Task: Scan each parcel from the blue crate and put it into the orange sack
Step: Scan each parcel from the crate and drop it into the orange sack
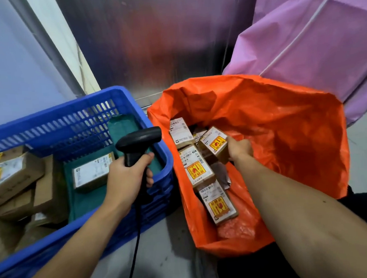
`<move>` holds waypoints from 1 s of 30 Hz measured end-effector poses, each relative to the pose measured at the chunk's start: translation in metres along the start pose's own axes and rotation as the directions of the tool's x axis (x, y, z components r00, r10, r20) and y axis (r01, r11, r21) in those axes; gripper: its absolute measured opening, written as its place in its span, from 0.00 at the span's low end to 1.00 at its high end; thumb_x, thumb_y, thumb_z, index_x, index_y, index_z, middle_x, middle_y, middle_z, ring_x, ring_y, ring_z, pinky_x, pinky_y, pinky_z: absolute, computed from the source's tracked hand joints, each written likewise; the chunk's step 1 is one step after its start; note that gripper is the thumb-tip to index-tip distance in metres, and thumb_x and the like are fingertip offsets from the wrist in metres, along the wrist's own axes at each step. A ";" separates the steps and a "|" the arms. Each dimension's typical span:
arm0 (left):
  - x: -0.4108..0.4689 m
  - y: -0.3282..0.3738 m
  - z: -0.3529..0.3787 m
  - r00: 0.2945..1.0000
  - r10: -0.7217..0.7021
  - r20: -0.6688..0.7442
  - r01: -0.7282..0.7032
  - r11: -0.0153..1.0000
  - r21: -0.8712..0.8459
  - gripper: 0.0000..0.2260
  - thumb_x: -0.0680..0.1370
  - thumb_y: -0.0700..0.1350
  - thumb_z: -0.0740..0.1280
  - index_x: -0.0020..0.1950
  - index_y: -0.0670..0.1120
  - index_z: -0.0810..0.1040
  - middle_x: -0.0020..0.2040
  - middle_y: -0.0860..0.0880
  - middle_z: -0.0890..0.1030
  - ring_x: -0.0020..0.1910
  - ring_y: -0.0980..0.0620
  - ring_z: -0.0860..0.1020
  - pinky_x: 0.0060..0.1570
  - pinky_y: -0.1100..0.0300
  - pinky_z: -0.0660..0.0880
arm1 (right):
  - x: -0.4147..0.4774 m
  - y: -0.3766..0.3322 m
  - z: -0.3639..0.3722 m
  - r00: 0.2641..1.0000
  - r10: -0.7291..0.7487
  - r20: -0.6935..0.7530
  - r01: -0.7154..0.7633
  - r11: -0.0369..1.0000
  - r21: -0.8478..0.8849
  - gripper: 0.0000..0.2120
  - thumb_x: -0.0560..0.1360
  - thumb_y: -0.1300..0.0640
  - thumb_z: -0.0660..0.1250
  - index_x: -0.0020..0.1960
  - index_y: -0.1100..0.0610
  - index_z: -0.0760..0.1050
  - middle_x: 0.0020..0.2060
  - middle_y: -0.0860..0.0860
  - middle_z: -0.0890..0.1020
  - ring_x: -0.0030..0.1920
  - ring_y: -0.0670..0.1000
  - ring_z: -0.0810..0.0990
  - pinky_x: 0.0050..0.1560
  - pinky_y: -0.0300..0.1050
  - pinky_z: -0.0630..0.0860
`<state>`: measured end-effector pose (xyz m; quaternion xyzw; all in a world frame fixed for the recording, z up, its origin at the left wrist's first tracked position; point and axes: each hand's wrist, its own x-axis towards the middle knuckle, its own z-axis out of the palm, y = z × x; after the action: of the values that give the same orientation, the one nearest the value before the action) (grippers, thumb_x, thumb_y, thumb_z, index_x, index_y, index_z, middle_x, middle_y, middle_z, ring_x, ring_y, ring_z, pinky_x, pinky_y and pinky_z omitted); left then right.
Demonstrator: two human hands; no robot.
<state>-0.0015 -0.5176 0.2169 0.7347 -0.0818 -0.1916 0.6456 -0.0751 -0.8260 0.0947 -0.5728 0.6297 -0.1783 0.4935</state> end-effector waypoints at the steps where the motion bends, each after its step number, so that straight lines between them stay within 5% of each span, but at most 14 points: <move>1: 0.000 -0.001 0.000 1.000 0.000 0.006 0.000 1.000 0.010 0.11 0.80 0.43 0.73 0.40 0.42 0.77 0.28 0.44 0.78 0.25 0.49 0.75 0.29 0.56 0.75 | -0.013 -0.007 -0.002 1.000 -0.008 -0.016 0.008 1.000 -0.021 0.34 0.69 0.38 0.68 0.64 0.62 0.78 0.61 0.63 0.81 0.59 0.65 0.82 0.60 0.55 0.79; 5: 0.001 0.000 -0.001 1.000 0.001 0.011 -0.002 0.999 0.033 0.11 0.80 0.43 0.73 0.39 0.43 0.77 0.28 0.44 0.79 0.25 0.49 0.76 0.28 0.57 0.75 | -0.021 -0.015 0.006 1.000 -0.010 -0.023 0.008 0.995 -0.097 0.23 0.84 0.49 0.59 0.73 0.63 0.70 0.70 0.66 0.71 0.67 0.67 0.74 0.66 0.52 0.70; 10: 0.001 0.002 -0.001 1.000 -0.012 0.010 0.012 0.999 0.034 0.10 0.79 0.43 0.73 0.41 0.42 0.78 0.28 0.45 0.79 0.24 0.50 0.76 0.27 0.59 0.75 | -0.015 -0.005 0.021 0.993 -0.008 0.114 0.028 0.984 -0.174 0.22 0.80 0.54 0.60 0.73 0.58 0.72 0.70 0.62 0.76 0.66 0.64 0.77 0.66 0.54 0.74; 16: 0.001 0.000 -0.001 1.000 -0.008 0.007 0.007 1.000 0.028 0.09 0.79 0.44 0.73 0.42 0.42 0.78 0.28 0.46 0.78 0.24 0.50 0.76 0.27 0.59 0.75 | -0.026 0.006 0.015 0.999 0.017 0.048 0.003 0.916 -0.401 0.27 0.83 0.56 0.62 0.79 0.59 0.60 0.73 0.64 0.66 0.67 0.67 0.74 0.55 0.54 0.71; 20: 0.000 0.001 0.000 1.000 0.002 0.000 -0.001 0.999 0.038 0.10 0.79 0.44 0.73 0.41 0.42 0.78 0.28 0.45 0.78 0.25 0.50 0.76 0.28 0.59 0.75 | -0.022 0.006 0.016 0.995 0.027 0.094 0.010 0.928 -0.373 0.28 0.83 0.53 0.61 0.78 0.62 0.60 0.71 0.63 0.74 0.69 0.65 0.74 0.65 0.54 0.73; 24: 0.000 0.003 0.000 1.000 -0.007 0.003 0.007 0.999 0.032 0.10 0.79 0.44 0.74 0.41 0.42 0.79 0.28 0.45 0.79 0.25 0.49 0.76 0.28 0.59 0.75 | 0.003 0.018 0.032 0.970 0.138 0.200 -0.085 0.965 -0.250 0.29 0.77 0.48 0.64 0.74 0.62 0.68 0.63 0.61 0.80 0.58 0.65 0.82 0.60 0.59 0.81; 30: -0.001 0.001 0.001 1.000 0.004 -0.009 -0.003 0.998 0.060 0.10 0.79 0.45 0.74 0.41 0.42 0.79 0.29 0.45 0.79 0.26 0.49 0.76 0.28 0.59 0.75 | -0.010 0.018 0.038 0.929 0.161 0.332 -0.159 0.987 -0.034 0.18 0.80 0.59 0.54 0.65 0.60 0.76 0.54 0.59 0.84 0.54 0.61 0.84 0.59 0.59 0.82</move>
<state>-0.0030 -0.5185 0.2180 0.7543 -0.0859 -0.1847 0.6241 -0.0549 -0.7988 0.0670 -0.5431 0.5821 -0.0358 0.6040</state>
